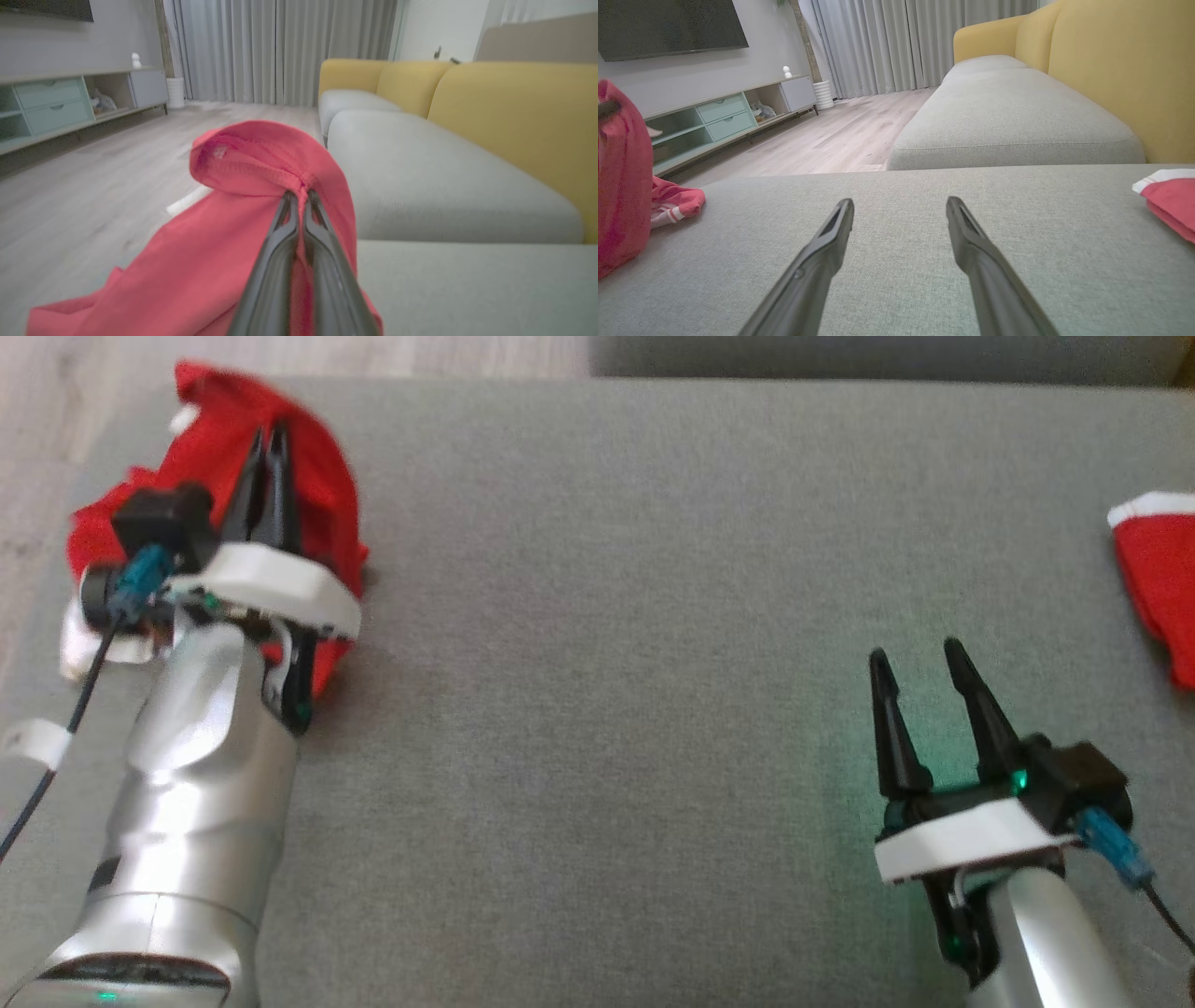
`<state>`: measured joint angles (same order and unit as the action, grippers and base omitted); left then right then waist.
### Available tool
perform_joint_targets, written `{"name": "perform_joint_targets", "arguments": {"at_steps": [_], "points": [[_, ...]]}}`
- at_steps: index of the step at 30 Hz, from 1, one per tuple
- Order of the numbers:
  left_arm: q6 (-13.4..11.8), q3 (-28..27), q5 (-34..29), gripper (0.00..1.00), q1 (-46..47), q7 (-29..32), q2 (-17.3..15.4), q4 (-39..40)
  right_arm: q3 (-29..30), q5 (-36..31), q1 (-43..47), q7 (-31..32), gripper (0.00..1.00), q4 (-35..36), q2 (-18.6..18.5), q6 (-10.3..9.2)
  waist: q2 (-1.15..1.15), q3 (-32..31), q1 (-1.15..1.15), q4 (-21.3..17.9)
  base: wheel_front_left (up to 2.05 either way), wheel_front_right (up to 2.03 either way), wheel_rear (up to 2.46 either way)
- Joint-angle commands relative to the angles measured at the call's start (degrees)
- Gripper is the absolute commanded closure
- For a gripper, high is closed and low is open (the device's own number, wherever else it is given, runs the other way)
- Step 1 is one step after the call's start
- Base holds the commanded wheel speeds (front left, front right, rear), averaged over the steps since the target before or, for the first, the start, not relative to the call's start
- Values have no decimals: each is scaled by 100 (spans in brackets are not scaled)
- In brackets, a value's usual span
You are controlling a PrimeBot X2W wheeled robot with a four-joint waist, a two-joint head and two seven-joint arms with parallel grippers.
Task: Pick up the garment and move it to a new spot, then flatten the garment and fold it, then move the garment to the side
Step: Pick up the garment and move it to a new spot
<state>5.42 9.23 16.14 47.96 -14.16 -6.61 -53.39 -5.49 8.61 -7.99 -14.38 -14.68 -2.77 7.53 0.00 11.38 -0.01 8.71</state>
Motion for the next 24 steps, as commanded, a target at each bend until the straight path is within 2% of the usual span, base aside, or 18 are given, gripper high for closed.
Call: {"name": "perform_joint_targets", "arguments": {"at_steps": [1,8,13,17,24], "points": [[28,-85,-49,100,262,-66,-175,324,-112,44,52,-62,0,152,-10,-4,0,-152,1,87,0,0,0],[96,19,-411,100,-328,-82,-172,2703,-118,128,173,-62,0,178,-10,-4,0,-448,1,185,0,0,0],[102,115,-692,100,-719,-83,-201,3921,-162,171,161,-62,0,198,-10,-4,0,-497,1,84,0,0,0],[114,261,-792,100,-854,-83,-155,4380,-164,216,139,-62,0,217,-10,-4,0,-500,1,-109,0,0,0],[148,690,-894,100,-711,-82,-94,4627,-226,342,52,-62,0,264,-10,-4,0,-424,1,-673,0,0,0]]}}
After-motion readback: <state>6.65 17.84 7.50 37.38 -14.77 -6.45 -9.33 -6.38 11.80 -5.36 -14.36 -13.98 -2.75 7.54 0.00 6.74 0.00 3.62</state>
